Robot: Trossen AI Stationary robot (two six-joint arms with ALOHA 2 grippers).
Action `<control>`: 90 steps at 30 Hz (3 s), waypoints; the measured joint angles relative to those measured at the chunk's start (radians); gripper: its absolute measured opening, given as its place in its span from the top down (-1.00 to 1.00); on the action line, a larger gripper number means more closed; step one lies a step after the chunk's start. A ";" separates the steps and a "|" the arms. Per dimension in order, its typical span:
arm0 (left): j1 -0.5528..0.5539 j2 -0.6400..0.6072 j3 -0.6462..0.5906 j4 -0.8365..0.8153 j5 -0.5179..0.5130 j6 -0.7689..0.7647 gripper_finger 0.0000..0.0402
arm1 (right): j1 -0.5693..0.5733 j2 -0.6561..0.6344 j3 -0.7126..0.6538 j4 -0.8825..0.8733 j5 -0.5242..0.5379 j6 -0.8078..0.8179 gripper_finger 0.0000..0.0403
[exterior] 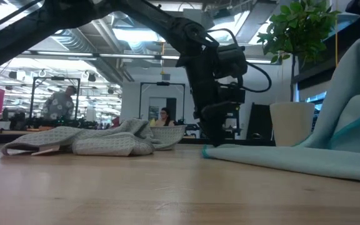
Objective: Roll microfiber towels into tight, uniform cylinder then place into a basket
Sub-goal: Fold the blue towel
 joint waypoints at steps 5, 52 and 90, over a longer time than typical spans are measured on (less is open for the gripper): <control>-0.011 -0.005 -0.002 -0.002 -0.009 -0.008 0.99 | 0.000 0.000 0.000 -0.001 0.005 0.006 0.95; -0.231 -0.508 -0.005 -0.412 -0.605 -0.275 1.00 | -0.272 -0.004 0.112 -0.217 0.313 -0.066 0.95; -0.249 -0.612 -0.005 -0.445 -0.656 -0.262 1.00 | -0.291 -0.007 0.356 -0.201 0.508 -0.222 0.95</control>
